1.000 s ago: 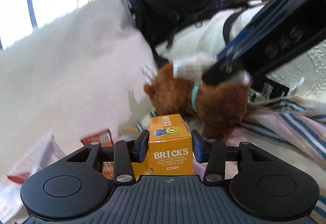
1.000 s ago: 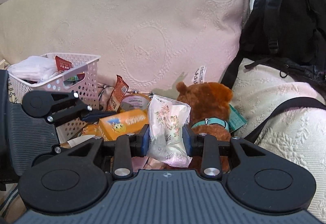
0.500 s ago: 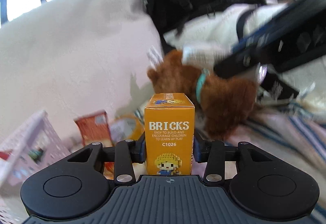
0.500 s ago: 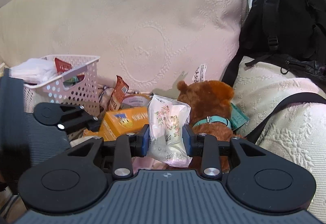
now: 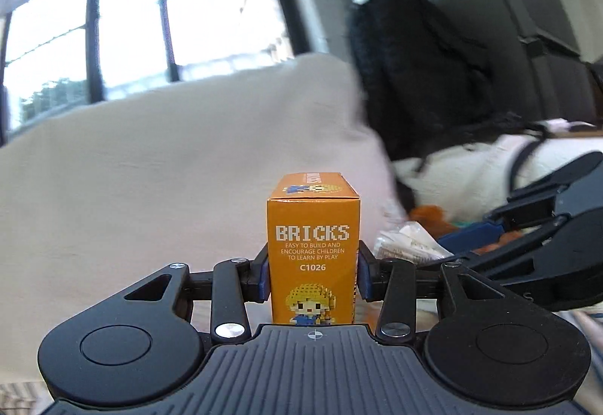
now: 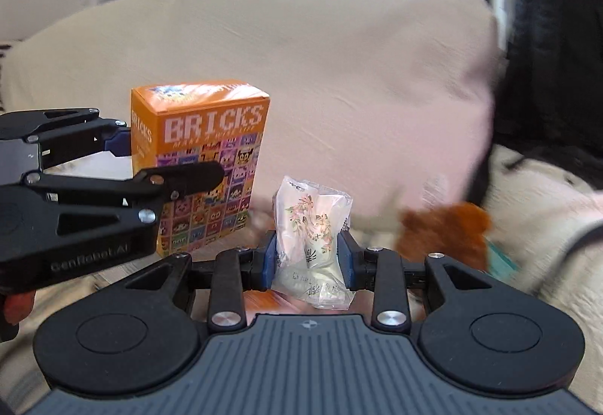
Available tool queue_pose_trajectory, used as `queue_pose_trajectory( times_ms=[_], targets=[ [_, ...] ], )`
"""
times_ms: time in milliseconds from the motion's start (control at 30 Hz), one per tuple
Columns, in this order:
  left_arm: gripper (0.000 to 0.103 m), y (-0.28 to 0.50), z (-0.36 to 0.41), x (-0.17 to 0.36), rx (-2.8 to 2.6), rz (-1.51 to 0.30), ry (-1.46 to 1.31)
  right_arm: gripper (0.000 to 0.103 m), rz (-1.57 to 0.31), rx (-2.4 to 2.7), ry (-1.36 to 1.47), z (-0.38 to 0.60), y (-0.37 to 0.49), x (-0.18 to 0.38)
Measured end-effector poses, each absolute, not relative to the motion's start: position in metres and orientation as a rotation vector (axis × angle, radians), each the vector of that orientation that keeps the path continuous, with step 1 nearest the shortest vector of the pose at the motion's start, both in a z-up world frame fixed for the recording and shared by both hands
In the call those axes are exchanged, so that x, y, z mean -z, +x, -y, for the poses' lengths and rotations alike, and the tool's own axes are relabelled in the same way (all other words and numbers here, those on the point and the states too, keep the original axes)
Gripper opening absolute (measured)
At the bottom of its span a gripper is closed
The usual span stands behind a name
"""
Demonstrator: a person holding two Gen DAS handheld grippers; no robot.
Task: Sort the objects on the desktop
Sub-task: 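Lift the BRICKS box with the left tool while the right tool carries the packet toward the basket, then open the right tool to drop the packet into the basket while the left tool carries the box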
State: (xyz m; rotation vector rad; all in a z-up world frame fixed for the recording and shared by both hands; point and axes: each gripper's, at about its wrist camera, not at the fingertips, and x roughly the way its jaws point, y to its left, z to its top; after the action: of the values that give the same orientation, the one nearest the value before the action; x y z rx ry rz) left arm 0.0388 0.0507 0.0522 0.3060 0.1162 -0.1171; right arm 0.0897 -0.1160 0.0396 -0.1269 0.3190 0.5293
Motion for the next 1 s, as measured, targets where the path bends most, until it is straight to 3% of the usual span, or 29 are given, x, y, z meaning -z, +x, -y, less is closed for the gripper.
queue_pose_trajectory(
  times_ms=[300,733,900,933,967,1000],
  targets=[
    [0.043,0.048,-0.153,-0.066,0.061,-0.203,0.264,0.037,-0.305,-0.669,-0.086,0.011,0.114,-0.058],
    [0.045,0.106,-0.192,-0.047,0.027,-0.261,0.306,0.038,-0.405,-0.574,-0.093,-0.044,0.17,-0.017],
    [0.049,0.109,-0.187,-0.038,0.039,-0.233,0.383,0.053,-0.4,-0.577,-0.101,-0.044,0.174,-0.007],
    [0.045,0.109,-0.186,-0.035,0.044,-0.226,0.399,0.056,-0.391,-0.571,-0.09,-0.043,0.173,-0.008],
    [0.048,0.109,-0.183,-0.033,0.041,-0.218,0.413,0.055,-0.383,-0.561,-0.081,-0.04,0.172,-0.008],
    [0.057,0.11,-0.181,-0.033,0.038,-0.219,0.418,0.054,-0.372,-0.556,-0.078,-0.037,0.171,-0.009]
  ],
)
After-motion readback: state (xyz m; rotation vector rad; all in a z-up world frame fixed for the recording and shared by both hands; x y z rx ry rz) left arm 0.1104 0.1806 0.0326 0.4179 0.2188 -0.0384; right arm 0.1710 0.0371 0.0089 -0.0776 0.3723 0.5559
